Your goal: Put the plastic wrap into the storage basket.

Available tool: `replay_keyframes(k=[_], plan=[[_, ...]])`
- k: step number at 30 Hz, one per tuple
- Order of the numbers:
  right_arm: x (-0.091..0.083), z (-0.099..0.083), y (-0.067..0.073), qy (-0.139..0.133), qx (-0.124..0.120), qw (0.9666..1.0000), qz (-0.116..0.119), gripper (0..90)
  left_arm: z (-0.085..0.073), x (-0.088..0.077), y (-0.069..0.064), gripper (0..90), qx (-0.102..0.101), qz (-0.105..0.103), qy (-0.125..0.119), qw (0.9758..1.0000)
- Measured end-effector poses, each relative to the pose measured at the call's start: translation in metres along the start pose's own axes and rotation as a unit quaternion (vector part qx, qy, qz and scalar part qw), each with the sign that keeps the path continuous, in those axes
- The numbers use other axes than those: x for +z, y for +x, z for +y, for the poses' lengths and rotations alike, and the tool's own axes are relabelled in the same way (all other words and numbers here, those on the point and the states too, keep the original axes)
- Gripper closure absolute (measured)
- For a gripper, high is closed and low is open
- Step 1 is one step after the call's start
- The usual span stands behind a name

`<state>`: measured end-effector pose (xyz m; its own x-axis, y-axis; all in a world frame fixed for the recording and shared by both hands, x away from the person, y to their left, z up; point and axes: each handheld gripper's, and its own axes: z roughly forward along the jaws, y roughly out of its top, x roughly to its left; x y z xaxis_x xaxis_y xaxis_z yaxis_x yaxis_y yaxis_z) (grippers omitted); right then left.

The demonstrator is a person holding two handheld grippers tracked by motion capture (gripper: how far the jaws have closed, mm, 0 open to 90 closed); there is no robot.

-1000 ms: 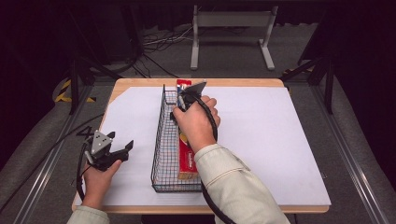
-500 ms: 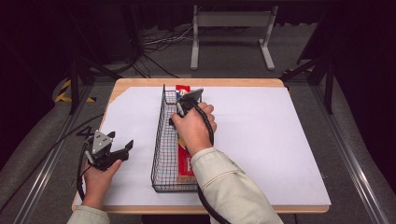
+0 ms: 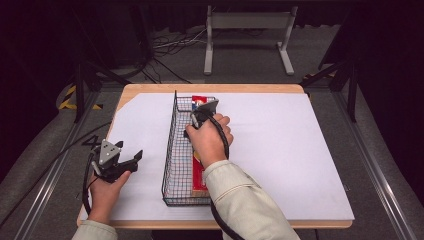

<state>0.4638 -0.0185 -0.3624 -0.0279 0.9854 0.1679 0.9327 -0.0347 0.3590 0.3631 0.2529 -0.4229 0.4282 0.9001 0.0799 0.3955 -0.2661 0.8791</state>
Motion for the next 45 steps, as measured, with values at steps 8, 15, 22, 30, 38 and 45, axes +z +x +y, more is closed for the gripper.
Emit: replay_keyframes(k=[8, 15, 22, 30, 38, 45], plan=[[0.010, -0.002, -0.001, 0.008, 0.005, 0.9999, -0.006, 39.5, 0.000, 0.000, 0.001, 25.1, -0.004, 0.002, 0.001, 1.0000], [0.018, -0.004, 0.000, 0.012, 0.003, 0.9998, -0.015, 39.4, -0.001, 0.000, 0.003, 24.9, -0.008, 0.002, 0.000, 1.0000], [0.021, -0.004, 0.004, 0.019, 0.001, 0.9995, -0.025, 39.4, -0.001, 0.000, 0.002, 24.9, -0.007, 0.003, 0.000, 1.0000], [0.022, -0.004, 0.005, 0.022, 0.005, 0.9991, -0.036, 39.2, -0.001, -0.001, 0.004, 24.8, -0.011, 0.005, -0.002, 0.9999], [0.024, -0.004, 0.006, 0.025, 0.004, 0.9988, -0.042, 39.1, -0.001, -0.002, 0.005, 24.7, -0.012, 0.007, -0.004, 0.9999], [0.027, -0.004, 0.006, 0.033, -0.003, 0.9983, -0.049, 38.7, -0.001, -0.002, 0.005, 24.6, -0.010, 0.005, -0.005, 0.9999]])
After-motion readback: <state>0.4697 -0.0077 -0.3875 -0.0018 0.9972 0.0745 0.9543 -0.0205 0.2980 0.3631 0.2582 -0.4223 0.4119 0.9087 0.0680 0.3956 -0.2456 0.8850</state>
